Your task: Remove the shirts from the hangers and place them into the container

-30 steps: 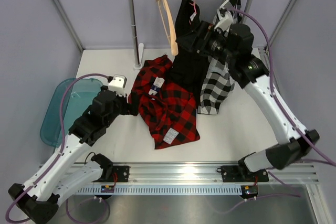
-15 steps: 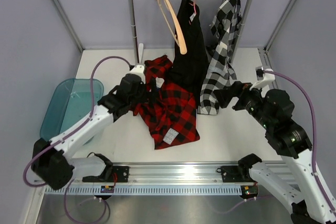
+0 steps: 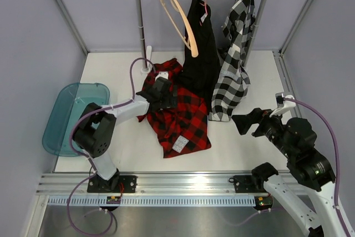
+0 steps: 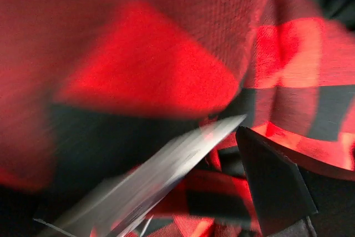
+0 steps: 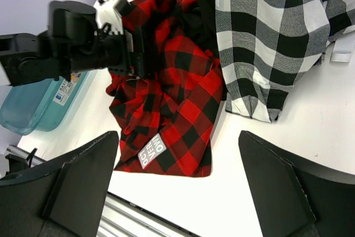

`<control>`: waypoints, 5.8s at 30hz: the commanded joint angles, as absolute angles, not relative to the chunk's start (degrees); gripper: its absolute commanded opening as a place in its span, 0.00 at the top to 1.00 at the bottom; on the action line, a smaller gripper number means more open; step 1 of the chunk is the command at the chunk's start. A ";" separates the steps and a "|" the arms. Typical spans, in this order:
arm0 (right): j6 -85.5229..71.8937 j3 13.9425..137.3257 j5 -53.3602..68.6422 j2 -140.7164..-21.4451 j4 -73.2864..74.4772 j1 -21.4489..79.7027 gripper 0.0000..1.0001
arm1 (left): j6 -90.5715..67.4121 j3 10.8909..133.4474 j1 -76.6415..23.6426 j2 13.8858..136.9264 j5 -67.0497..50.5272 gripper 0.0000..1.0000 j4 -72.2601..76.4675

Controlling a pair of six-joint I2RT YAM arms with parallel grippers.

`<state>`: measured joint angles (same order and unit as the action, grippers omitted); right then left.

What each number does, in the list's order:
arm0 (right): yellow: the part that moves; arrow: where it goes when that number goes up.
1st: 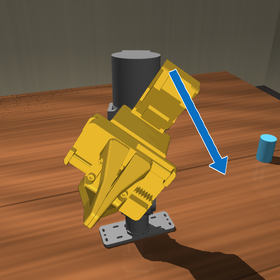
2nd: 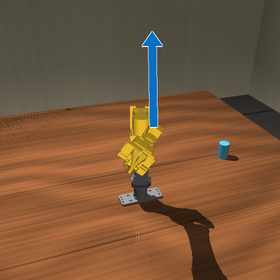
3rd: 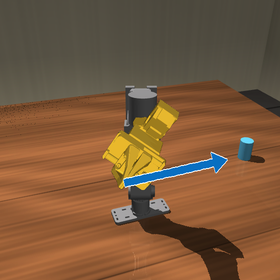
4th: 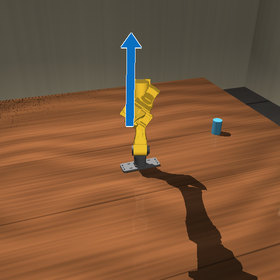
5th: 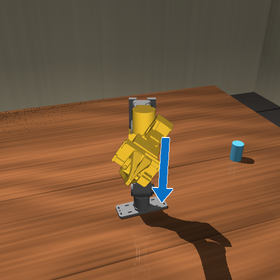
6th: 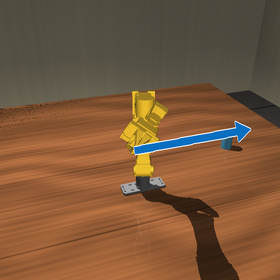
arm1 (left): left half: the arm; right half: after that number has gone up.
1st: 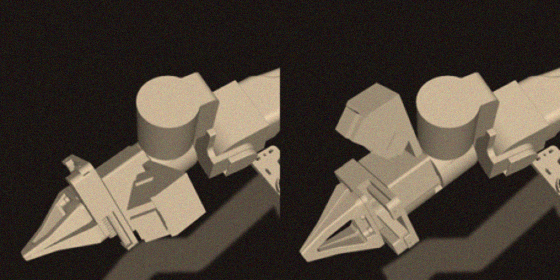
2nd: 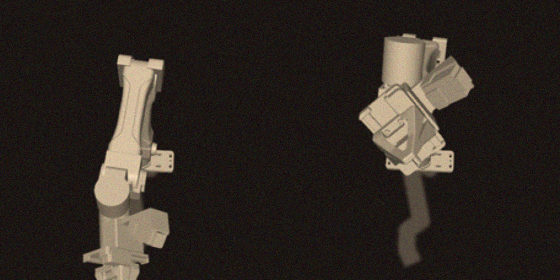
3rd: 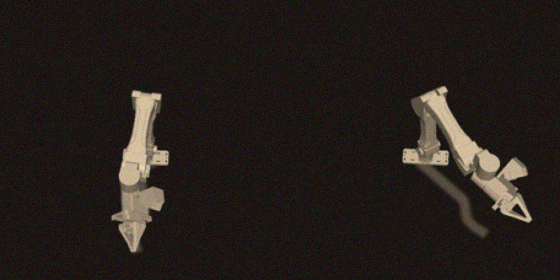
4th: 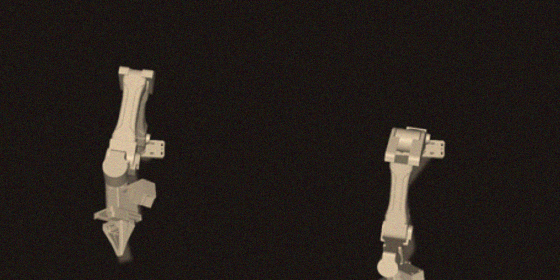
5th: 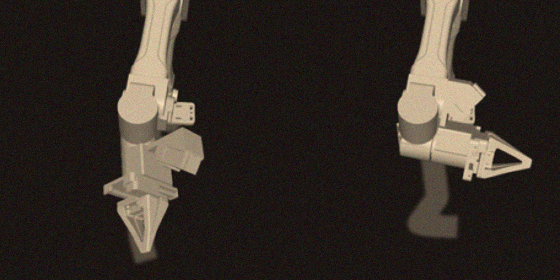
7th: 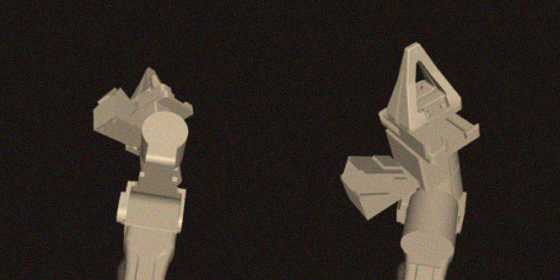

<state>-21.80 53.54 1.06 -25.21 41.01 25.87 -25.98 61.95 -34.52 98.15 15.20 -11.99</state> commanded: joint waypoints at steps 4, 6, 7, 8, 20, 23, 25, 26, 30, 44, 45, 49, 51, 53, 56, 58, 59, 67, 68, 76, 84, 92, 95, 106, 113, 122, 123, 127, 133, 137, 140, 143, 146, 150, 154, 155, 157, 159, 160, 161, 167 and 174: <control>-20.83 52.56 1.41 -23.38 43.06 25.75 0.01 | -34.62 62.93 -37.70 103.88 15.20 0.09 -12.12; -20.74 52.38 1.32 -22.68 43.42 25.75 0.01 | -36.29 61.27 -37.88 104.94 15.21 0.20 -12.48; -20.66 52.12 1.32 -22.50 43.42 25.75 0.01 | -37.86 60.56 -37.88 105.03 15.29 0.27 -12.39; -20.74 52.03 1.32 -22.33 43.85 25.75 0.01 | -38.49 59.77 -37.88 105.03 15.29 0.34 -12.22; -20.92 52.12 2.20 -19.52 44.03 25.75 0.01 | -39.90 55.01 -37.97 86.34 24.15 1.00 -22.38; -21.01 51.94 2.37 -19.16 43.77 25.75 0.00 | -38.15 59.49 -37.88 76.57 29.78 1.00 -29.43; -21.01 52.03 2.46 -19.16 43.77 25.75 0.01 | -36.22 64.30 -37.71 72.97 32.95 1.00 -34.51; -20.92 52.03 2.37 -19.25 43.68 25.75 0.01 | -35.51 65.81 -37.53 69.99 33.65 1.00 -35.85; -20.83 52.03 2.99 -19.16 43.16 25.75 0.01 | -31.83 73.20 -36.30 64.34 37.26 1.00 -41.91; -20.65 53.17 5.18 -19.25 41.49 25.75 0.01 | -9.96 106.95 -29.71 60.65 55.01 1.00 -56.87; -20.65 53.09 5.36 -19.25 41.31 25.75 0.01 | -8.45 107.22 -29.01 60.30 57.28 1.00 -56.52; -20.74 52.38 5.98 -18.99 40.69 25.75 0.01 | -3.43 103.81 -26.99 57.40 61.43 1.00 -52.83; -20.57 51.86 6.50 -18.98 40.08 25.75 0.01 | -2.29 98.20 -24.71 55.29 60.39 1.00 -50.99; -20.65 51.16 7.20 -19.07 39.73 25.75 0.00 | -1.85 91.36 -22.34 53.54 58.72 1.00 -47.38; -20.74 50.63 8.26 -18.90 39.55 25.75 0.01 | -2.46 83.97 -15.84 53.00 53.28 1.00 -43.51; -21.00 49.84 8.70 -18.46 39.20 25.75 0.01 | -3.51 81.05 -9.78 53.26 47.22 1.00 -40.89; -21.27 49.57 8.88 -18.20 39.11 25.75 0.01 | -5.08 78.25 -6.28 53.35 43.98 1.00 -40.00; -22.15 47.37 11.60 -17.14 37.09 25.75 0.01 | -13.70 66.11 8.17 58.53 34.62 1.00 -29.37; -22.15 47.20 11.86 -17.05 36.74 25.75 0.00 | -13.88 64.61 9.74 59.23 35.32 1.00 -27.79; -22.50 44.65 12.66 -15.47 35.42 25.75 0.00 | -18.37 55.99 14.50 71.44 33.05 0.99 -19.60; -21.01 44.65 11.95 -16.08 36.38 25.75 0.01 | -17.66 57.12 15.64 83.49 32.87 0.49 -20.64; -20.04 44.12 12.04 -17.22 35.60 25.75 0.01 | -19.96 67.05 11.44 73.40 31.53 0.01 -33.38; -19.69 44.21 11.95 -18.37 35.77 25.75 0.01 | -18.90 71.18 6.17 69.44 32.78 0.01 -38.56; -21.71 44.65 10.72 -16.61 36.47 25.75 0.00 | -34.52 58.82 -25.01 59.33 20.42 0.01 -48.17; -22.23 44.83 10.81 -16.08 36.91 25.75 0.00 | -45.78 45.80 -38.84 62.92 18.20 0.01 -38.68; -22.85 43.94 10.72 -15.20 37.18 25.75 0.01 | -49.57 37.01 -40.69 71.27 16.96 0.03 -28.66; -22.94 43.95 10.90 -15.21 37.26 25.75 0.01 | -50.01 36.48 -40.69 71.98 17.22 0.03 -28.04; -22.94 44.03 10.99 -15.21 37.27 25.75 0.01 | -50.80 35.33 -40.69 76.10 19.07 0.09 -27.68; -22.94 43.86 11.07 -15.38 37.00 25.75 0.01 | -50.98 34.63 -40.61 79.54 20.38 0.38 -27.42; -22.68 43.95 11.07 -15.47 36.91 25.75 0.00 | -50.54 35.42 -39.55 79.45 22.85 0.81 -29.70; -22.50 43.77 11.08 -15.56 36.48 25.75 0.00 | -49.84 36.03 -37.71 78.49 22.76 1.00 -30.58; -22.50 43.68 11.42 -15.64 36.30 25.75 0.01 | -49.13 39.71 -37.53 76.03 25.74 1.00 -35.05; -22.33 44.12 11.69 -15.47 36.39 25.75 0.00 | -47.12 47.97 -37.18 71.99 33.29 1.00 -44.36; -21.89 44.74 11.51 -15.12 36.48 25.75 0.01 | -41.85 57.73 -30.53 66.28 42.78 1.00 -53.51; -21.88 44.74 11.95 -14.85 36.56 25.66 0.01 | -30.54 63.70 -18.13 61.36 42.54 1.00 -52.12; -21.88 44.74 12.04 -14.77 36.56 25.84 0.01 | -28.58 64.68 -15.76 61.00 42.54 1.00 -51.51; -21.80 44.74 12.13 -14.59 36.47 25.75 0.01 | -25.33 66.70 -8.20 60.56 42.45 1.00 -49.93; -21.80 44.74 12.39 -14.50 36.30 25.75 0.01 | -21.28 69.51 -1.01 60.38 42.54 1.00 -48.00; -21.80 44.74 12.48 -14.59 36.21 25.75 0.01 | -20.14 70.04 1.21 60.21 42.80 1.00 -46.86; -21.62 44.82 12.74 -14.50 36.12 25.75 0.01 | -18.30 70.22 3.58 59.86 43.15 1.00 -45.28; -21.01 44.65 13.62 -14.85 35.07 25.75 0.01 | -25.38 68.20 17.83 57.66 43.69 1.00 -35.78; -21.01 43.33 15.73 -15.03 32.79 25.75 0.00 | -23.64 68.91 20.57 64.68 40.28 1.00 -30.40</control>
